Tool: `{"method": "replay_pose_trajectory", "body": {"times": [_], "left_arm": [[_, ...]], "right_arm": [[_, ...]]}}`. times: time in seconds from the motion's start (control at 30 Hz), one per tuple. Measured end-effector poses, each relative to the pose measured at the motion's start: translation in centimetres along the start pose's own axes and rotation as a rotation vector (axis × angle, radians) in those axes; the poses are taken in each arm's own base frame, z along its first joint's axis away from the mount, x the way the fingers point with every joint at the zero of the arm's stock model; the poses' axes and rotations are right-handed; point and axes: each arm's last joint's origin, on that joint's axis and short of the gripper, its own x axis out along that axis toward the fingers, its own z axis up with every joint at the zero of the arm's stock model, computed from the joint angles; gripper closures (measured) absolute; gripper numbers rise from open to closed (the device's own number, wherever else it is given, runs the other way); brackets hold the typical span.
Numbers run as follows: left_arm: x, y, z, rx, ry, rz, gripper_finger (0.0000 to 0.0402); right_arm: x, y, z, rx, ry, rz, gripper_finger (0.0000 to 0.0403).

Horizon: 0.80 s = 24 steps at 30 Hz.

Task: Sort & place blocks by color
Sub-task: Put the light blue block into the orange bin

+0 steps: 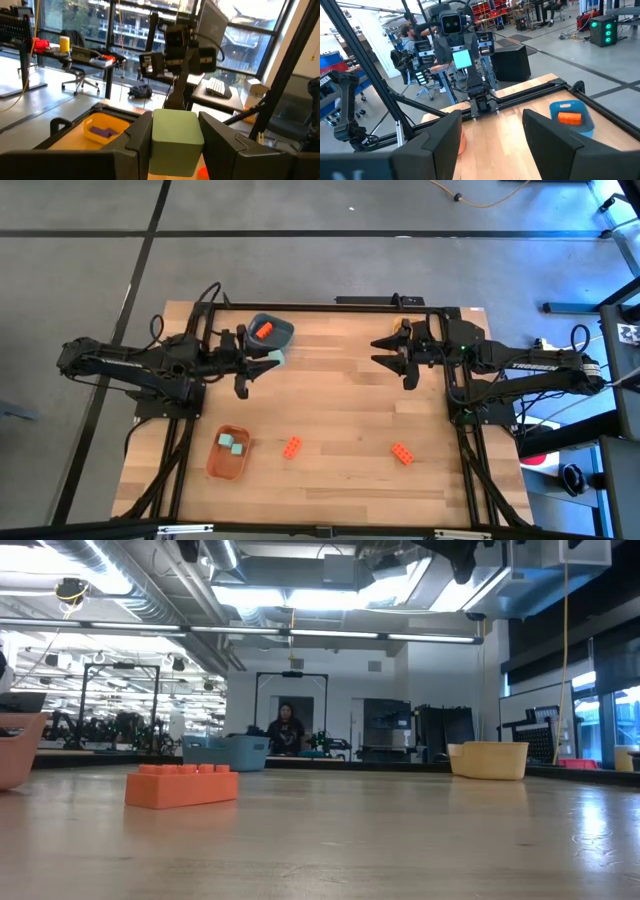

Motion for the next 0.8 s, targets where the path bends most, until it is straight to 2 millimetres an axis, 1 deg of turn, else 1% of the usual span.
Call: {"method": "replay_pose_trajectory", "body": {"times": [0.1,0.17,0.3,0.4,0.47,0.57,0.7,0.8], "left_arm": [[0.0,0.0,-0.4,0.005,0.060,-0.009,0.0277],[-0.1,-0.1,-0.4,-0.004,0.157,-0.016,0.0277],[-0.3,-1.1,-0.4,-0.039,0.451,-0.040,0.0277],[-0.4,-2.5,-1.5,-0.084,0.704,-0.063,0.0277],[-0.6,-3.9,-2.4,-0.130,0.836,-0.101,0.0277],[-1.4,-6.3,-4.9,-0.177,1.038,-0.160,0.0277],[-2.9,-10.0,-8.2,-0.215,1.210,-0.206,0.0277],[-4.4,-12.2,-10.2,-0.190,1.337,-0.223,0.0277]], "right_arm": [[0.0,0.0,0.0,0.000,0.001,0.000,0.0189],[0.0,0.0,0.0,0.000,0.002,-0.001,0.0189],[0.0,0.0,-0.1,0.001,0.007,-0.002,0.0189],[0.0,0.0,-0.1,0.001,0.008,-0.003,0.0189],[0.0,0.0,-0.1,0.001,0.009,-0.003,0.0189],[0.0,0.0,-0.1,0.001,0.011,-0.003,0.0189],[0.0,-0.1,-0.2,0.002,0.021,-0.007,0.0189],[0.0,-0.1,-0.4,0.003,0.047,-0.015,0.0189]]}}
